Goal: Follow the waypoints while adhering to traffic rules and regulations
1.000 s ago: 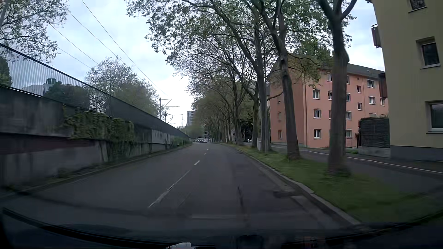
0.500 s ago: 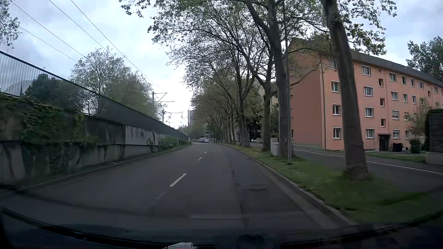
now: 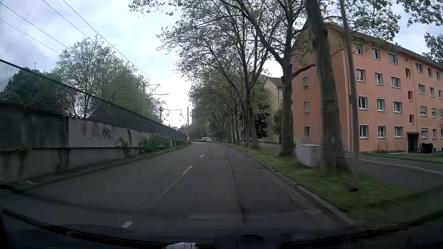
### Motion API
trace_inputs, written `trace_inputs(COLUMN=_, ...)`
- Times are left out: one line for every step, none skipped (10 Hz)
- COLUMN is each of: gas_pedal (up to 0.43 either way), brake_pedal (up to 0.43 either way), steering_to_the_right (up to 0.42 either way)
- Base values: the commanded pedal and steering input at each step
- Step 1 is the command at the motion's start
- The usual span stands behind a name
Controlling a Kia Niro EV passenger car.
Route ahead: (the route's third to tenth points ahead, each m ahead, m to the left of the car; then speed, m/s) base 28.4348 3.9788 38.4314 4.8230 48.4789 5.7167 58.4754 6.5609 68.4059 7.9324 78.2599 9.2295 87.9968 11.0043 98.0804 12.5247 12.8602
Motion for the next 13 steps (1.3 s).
trace_inputs(gas_pedal=0.0, brake_pedal=0.0, steering_to_the_right=-0.009)
trace_inputs(gas_pedal=0.0, brake_pedal=0.0, steering_to_the_right=-0.01)
trace_inputs(gas_pedal=0.0, brake_pedal=0.0, steering_to_the_right=-0.01)
trace_inputs(gas_pedal=0.0, brake_pedal=0.0, steering_to_the_right=-0.01)
trace_inputs(gas_pedal=0.02, brake_pedal=0.0, steering_to_the_right=-0.01)
trace_inputs(gas_pedal=0.059, brake_pedal=0.0, steering_to_the_right=-0.01)
trace_inputs(gas_pedal=0.059, brake_pedal=0.0, steering_to_the_right=-0.011)
trace_inputs(gas_pedal=0.059, brake_pedal=0.0, steering_to_the_right=-0.014)
trace_inputs(gas_pedal=0.059, brake_pedal=0.0, steering_to_the_right=-0.014)
trace_inputs(gas_pedal=0.059, brake_pedal=0.0, steering_to_the_right=-0.012)
trace_inputs(gas_pedal=0.039, brake_pedal=0.0, steering_to_the_right=-0.011)
trace_inputs(gas_pedal=0.039, brake_pedal=0.0, steering_to_the_right=-0.009)
trace_inputs(gas_pedal=0.039, brake_pedal=0.0, steering_to_the_right=-0.009)
